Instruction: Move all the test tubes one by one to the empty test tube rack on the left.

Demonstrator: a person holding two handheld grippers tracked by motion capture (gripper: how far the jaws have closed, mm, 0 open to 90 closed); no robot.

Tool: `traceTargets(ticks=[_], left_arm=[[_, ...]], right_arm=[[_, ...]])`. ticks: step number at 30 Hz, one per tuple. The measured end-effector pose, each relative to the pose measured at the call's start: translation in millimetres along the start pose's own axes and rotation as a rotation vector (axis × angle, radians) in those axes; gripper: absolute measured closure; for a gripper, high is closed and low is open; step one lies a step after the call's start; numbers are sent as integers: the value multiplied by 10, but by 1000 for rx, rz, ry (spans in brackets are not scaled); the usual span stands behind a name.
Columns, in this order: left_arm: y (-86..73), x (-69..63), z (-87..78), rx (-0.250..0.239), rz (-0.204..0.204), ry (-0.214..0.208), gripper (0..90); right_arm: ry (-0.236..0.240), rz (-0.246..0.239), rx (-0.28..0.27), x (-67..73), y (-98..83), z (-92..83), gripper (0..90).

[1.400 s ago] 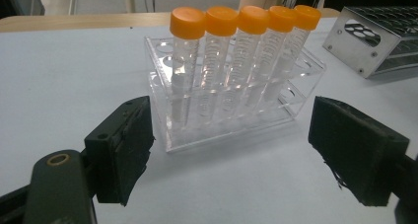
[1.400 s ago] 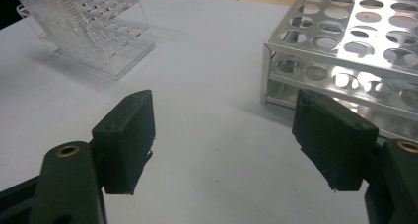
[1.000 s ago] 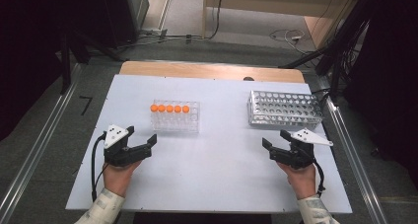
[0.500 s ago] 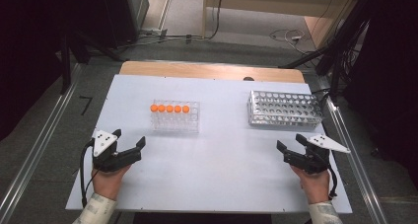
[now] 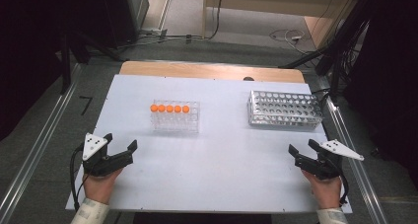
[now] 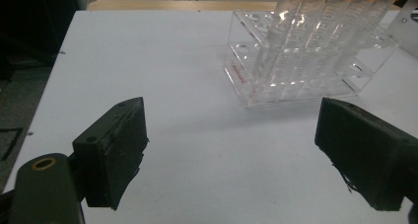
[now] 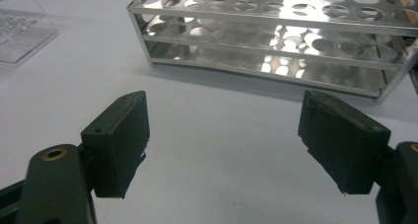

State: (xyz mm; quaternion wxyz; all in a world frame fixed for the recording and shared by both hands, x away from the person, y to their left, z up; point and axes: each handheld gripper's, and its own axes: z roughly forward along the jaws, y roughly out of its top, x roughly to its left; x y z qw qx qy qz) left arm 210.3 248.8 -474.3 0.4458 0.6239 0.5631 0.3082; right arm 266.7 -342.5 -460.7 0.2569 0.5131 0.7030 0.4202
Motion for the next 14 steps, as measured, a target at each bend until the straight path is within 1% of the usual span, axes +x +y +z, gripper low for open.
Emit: traceTargets(ticks=[2,5,9,12,14], left_arm=[[-23,37,-37,1,-2,9,128],[-67,88,-85,9,1,26,128],[-120,155,-127,32,14,45,128],[-136,210,-124,46,-9,55,123],[-142,247,-108,57,-35,57,115]], right_arm=[[-24,-6,-1,-42,-22,-27,182],[-80,-19,15,-127,-68,-56,180],[-106,20,27,-262,-131,-109,179],[-118,44,35,-325,-178,-139,173],[-106,68,54,-360,-216,-138,163]])
